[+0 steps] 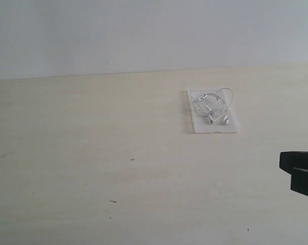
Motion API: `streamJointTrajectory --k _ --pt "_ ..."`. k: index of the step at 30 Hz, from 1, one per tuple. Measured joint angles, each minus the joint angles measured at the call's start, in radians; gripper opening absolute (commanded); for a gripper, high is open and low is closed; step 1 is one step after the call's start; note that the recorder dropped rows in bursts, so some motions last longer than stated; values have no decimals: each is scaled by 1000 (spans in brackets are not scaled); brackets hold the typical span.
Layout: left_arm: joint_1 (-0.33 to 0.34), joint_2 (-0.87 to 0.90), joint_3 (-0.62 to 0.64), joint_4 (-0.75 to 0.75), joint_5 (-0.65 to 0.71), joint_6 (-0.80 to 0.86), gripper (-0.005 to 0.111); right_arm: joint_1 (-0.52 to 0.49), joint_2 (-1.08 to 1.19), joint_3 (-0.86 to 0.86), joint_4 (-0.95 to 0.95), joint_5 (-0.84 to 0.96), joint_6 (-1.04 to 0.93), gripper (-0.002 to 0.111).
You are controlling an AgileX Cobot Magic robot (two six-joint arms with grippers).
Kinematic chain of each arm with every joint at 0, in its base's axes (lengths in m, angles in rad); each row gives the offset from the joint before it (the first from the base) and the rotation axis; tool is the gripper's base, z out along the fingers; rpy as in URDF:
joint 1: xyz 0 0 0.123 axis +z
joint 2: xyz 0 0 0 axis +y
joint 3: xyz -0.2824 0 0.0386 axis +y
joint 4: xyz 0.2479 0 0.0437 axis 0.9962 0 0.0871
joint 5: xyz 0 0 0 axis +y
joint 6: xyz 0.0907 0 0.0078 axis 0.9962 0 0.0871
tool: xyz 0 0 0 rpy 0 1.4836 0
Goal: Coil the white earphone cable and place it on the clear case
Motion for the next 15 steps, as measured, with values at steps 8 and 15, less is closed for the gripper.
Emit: streamJointTrajectory --k 8,15 --pt "44 0 0 -151 150 209 0 0 0 0 0 0 0 0" --pt "46 0 2 -160 301 228 0 0 0 0 0 0 0 0"
